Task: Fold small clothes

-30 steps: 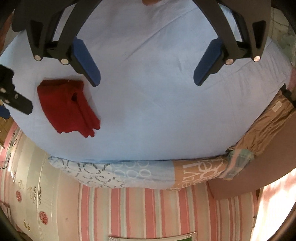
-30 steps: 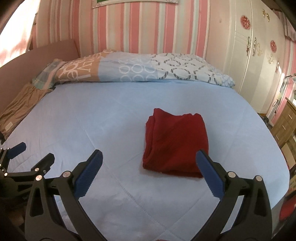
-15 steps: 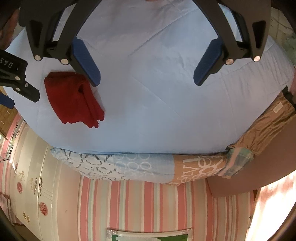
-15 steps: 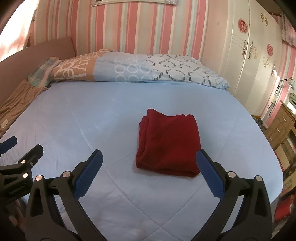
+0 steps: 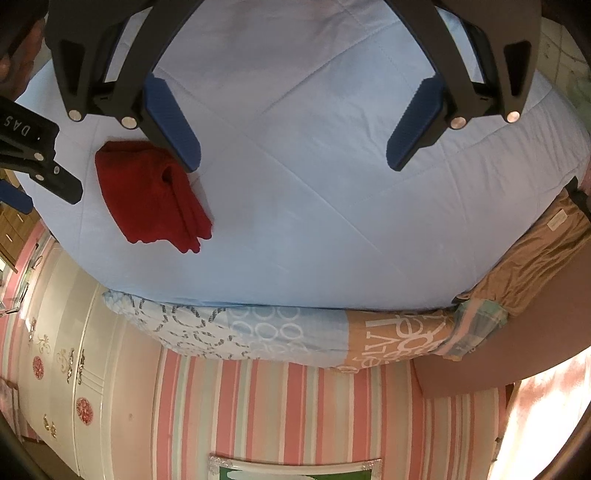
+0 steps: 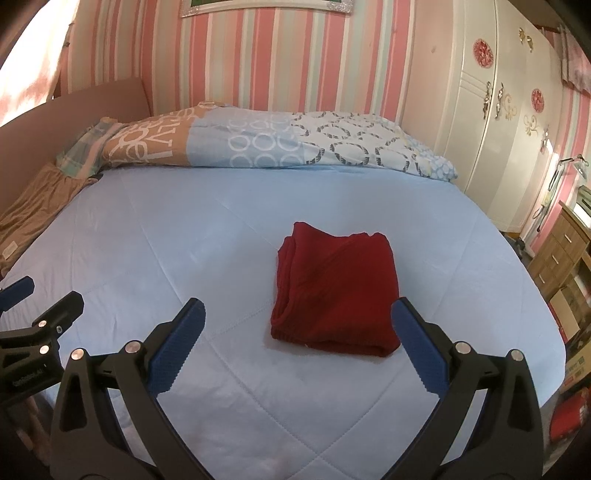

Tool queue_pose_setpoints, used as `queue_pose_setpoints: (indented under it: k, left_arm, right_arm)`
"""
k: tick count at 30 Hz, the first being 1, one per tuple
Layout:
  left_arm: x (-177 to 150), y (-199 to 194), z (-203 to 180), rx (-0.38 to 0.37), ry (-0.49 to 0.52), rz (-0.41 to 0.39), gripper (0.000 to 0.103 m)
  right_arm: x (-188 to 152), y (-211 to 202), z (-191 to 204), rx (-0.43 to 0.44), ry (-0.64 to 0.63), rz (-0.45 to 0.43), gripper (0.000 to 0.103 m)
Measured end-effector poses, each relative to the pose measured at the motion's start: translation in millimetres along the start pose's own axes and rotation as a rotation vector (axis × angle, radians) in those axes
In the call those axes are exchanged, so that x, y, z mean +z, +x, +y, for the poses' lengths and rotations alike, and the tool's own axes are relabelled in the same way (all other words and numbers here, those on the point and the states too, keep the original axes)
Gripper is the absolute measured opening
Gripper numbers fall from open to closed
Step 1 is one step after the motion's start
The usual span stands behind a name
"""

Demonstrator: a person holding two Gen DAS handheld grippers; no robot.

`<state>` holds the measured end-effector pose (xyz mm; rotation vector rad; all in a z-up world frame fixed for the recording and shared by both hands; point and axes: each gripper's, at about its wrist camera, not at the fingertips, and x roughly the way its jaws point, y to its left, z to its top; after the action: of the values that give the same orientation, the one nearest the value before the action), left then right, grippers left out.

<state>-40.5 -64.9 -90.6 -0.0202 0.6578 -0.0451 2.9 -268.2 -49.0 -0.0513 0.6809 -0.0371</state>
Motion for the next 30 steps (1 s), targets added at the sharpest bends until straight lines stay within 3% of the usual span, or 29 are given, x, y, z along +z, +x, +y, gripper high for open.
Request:
queue_pose_setpoints:
  k: [30]
  left_arm:
    - [0.0,-10.7,-10.3,-0.013,0.011,0.002,0.101]
  right_arm:
    - [-3.0,-2.7,1.5,0.008,0.017,-0.002,0.1]
